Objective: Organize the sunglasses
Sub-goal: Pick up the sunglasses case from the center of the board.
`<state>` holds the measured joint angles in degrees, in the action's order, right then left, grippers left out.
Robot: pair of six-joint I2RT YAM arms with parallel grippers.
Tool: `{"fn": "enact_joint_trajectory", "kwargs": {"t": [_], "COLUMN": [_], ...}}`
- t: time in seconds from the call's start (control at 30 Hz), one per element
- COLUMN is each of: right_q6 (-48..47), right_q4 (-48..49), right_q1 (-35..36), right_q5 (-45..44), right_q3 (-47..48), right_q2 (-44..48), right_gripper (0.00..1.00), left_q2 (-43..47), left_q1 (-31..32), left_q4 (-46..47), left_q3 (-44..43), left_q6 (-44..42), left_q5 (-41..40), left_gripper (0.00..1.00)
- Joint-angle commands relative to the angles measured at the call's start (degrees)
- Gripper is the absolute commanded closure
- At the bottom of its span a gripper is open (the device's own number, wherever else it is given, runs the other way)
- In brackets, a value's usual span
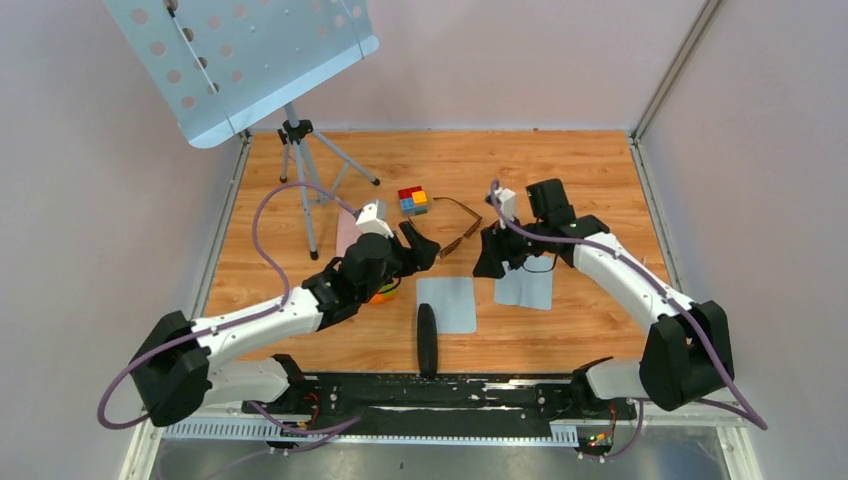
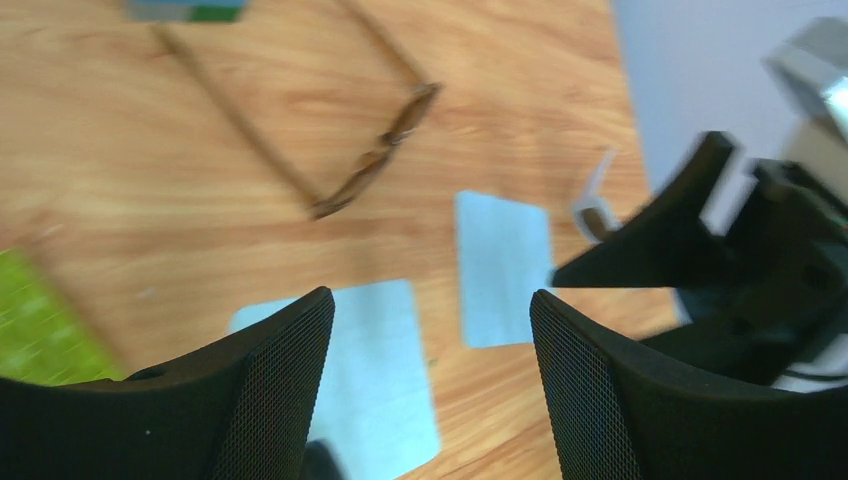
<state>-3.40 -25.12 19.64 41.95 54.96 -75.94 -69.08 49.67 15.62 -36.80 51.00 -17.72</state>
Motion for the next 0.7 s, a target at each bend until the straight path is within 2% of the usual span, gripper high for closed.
{"fn": "enact_joint_trajectory", "kwargs": {"t": [0.0, 0.17, 0.4, 0.67], "right_q6": [-10.47, -13.26, -12.17, -13.20], "right_q4": [-8.97, -10.52, -10.64, -10.63], "right_q1": [9.16, 16.93, 17.03, 17.02], "right_q5": [-7.39, -10.17, -7.82, -10.72], "right_q3": [1.66, 1.76, 4.28, 3.47], "right_q2": [0.54, -0.35, -4.72, -1.34], "right_gripper": [0.29, 0.26, 0.30, 0.26], "left_q2": [4.22, 8.58, 10.05, 6.36], "left_q1": [-0.10, -0.10, 0.27, 2.86], "left_q4": [-25.04, -27.56, -32.63, -33.17], "left_q3": [0.66, 4.88, 7.64, 6.75], "left_q6": [-0.10, 3.09, 5.14, 0.08], "left_q5": [-8.01, -2.90, 2.73, 8.65], "left_gripper": [0.24, 0.28, 0.28, 0.23]}}
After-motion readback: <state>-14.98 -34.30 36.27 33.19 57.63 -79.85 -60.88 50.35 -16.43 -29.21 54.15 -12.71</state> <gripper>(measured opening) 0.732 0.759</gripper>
